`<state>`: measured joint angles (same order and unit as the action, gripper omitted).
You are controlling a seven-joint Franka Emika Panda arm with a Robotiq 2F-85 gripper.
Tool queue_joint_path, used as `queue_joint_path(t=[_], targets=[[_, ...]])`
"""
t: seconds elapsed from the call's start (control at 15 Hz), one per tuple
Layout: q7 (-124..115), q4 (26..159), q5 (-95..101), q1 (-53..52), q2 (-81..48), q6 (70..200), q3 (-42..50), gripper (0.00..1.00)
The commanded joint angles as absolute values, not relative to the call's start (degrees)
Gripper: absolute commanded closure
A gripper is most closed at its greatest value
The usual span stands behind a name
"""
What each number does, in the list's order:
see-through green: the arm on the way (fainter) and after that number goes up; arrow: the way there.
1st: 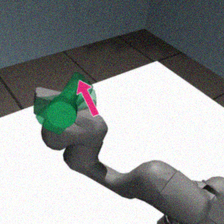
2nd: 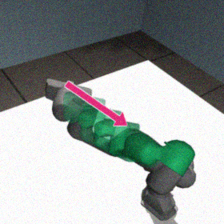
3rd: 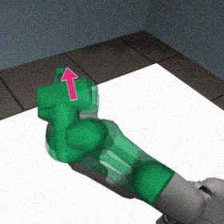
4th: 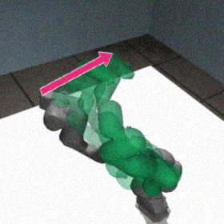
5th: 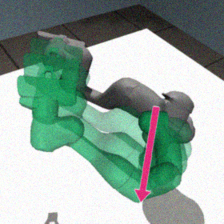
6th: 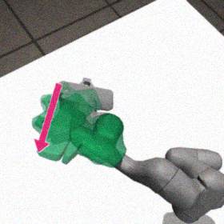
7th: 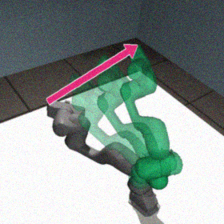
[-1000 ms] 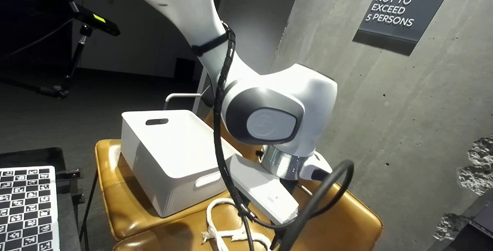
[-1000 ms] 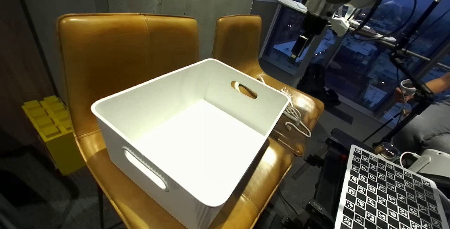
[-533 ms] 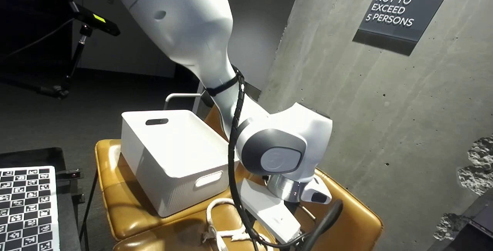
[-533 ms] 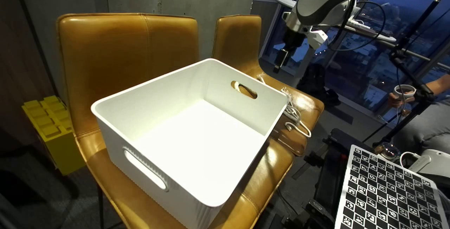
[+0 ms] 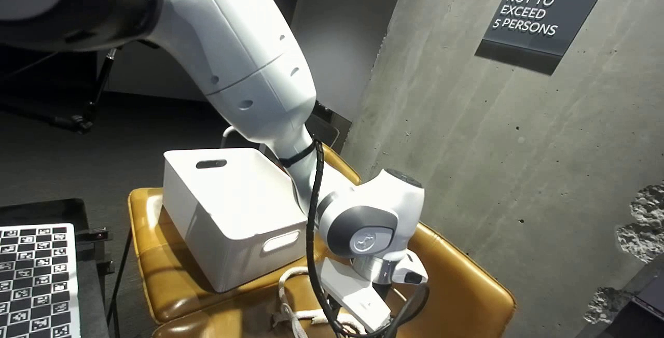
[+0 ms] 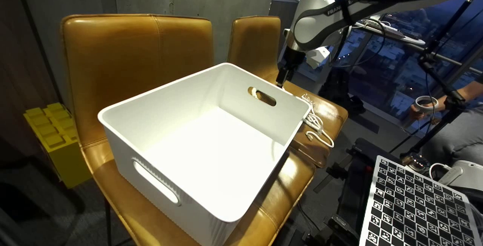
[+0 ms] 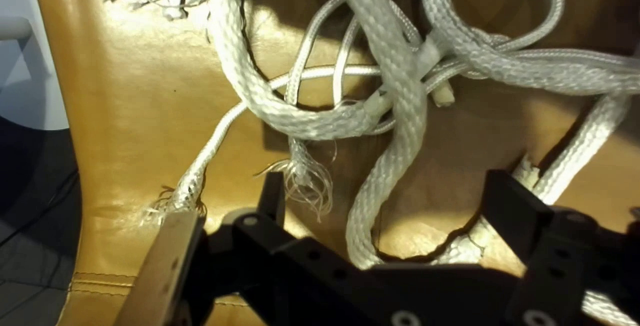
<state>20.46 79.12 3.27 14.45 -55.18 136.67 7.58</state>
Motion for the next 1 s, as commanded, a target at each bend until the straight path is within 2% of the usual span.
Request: queue_joint_path(t=[0.0, 0.47, 0.53, 0.6, 0.73, 0.93], targets=[[17.81, 69.81, 4.99, 14.46, -62.03, 135.36, 7.26, 0.00], [15.44, 58.11, 5.98, 13.83, -71.93, 133.76, 7.67, 0.00], [15.27, 57.06, 6.05, 13.70, -72.85, 133.61, 7.63, 0.05], [15.09, 56.16, 6.10, 13.57, -73.57, 133.47, 7.60, 0.26], [14.84, 54.94, 6.09, 13.38, -74.50, 133.09, 7.50, 0.31], [14.62, 53.63, 6.05, 13.22, -75.21, 131.65, 7.55, 0.54]])
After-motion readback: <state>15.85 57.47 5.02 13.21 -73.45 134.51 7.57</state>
